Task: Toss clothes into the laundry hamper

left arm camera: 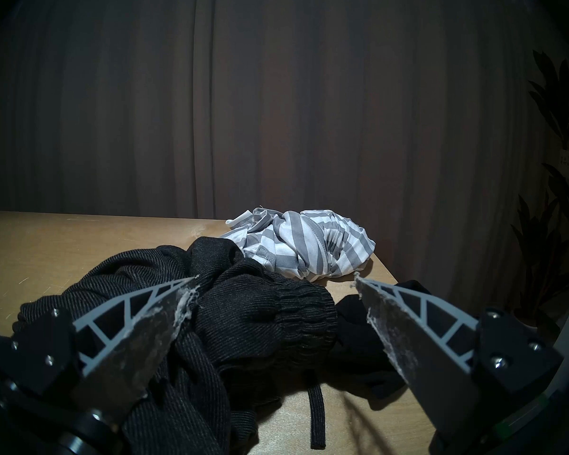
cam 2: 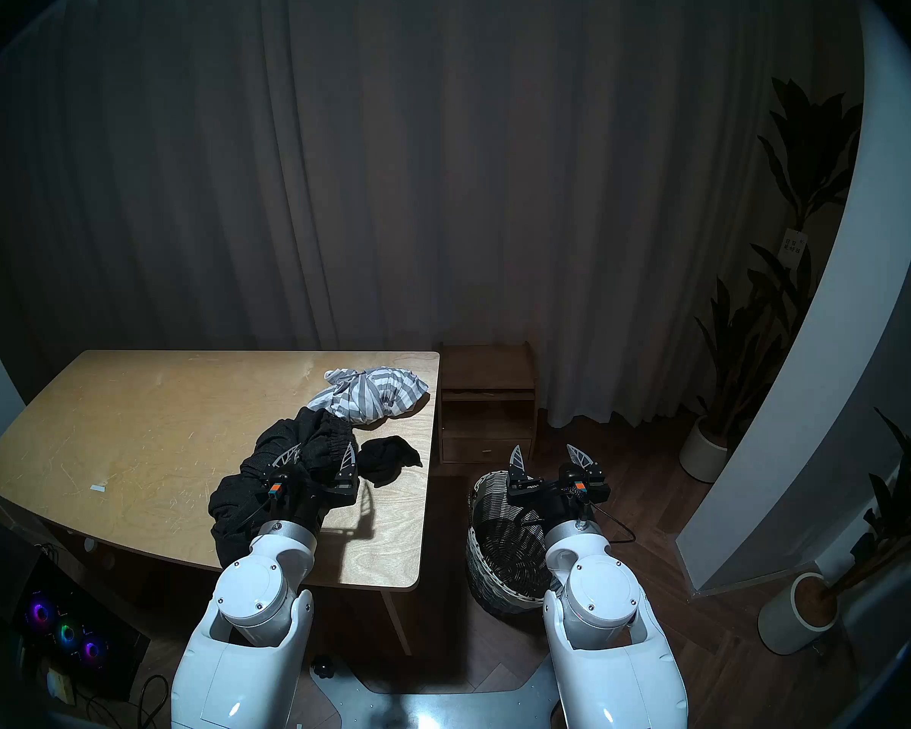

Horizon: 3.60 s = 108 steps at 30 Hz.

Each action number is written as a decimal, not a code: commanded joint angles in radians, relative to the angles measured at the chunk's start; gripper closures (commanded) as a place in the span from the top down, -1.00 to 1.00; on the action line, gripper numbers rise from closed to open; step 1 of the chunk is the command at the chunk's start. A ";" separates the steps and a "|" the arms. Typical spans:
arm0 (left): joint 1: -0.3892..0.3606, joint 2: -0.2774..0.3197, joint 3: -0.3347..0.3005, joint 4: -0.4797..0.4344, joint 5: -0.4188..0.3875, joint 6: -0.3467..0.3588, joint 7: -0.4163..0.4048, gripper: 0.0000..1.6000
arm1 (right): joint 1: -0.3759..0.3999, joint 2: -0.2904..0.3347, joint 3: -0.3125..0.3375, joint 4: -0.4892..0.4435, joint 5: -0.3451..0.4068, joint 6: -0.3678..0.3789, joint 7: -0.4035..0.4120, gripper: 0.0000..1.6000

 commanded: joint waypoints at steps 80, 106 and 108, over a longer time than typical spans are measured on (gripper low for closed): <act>-0.050 0.262 -0.412 -0.467 -0.338 0.764 -0.365 1.00 | 0.156 0.061 -0.246 0.025 -0.047 -0.014 0.153 1.00; -0.071 0.244 -0.411 -0.470 -0.371 0.797 -0.322 1.00 | 0.412 0.064 -0.426 0.275 -0.210 -0.051 0.207 1.00; -0.072 0.244 -0.411 -0.470 -0.372 0.798 -0.320 1.00 | 0.435 0.086 -0.435 0.282 -0.215 -0.066 0.209 1.00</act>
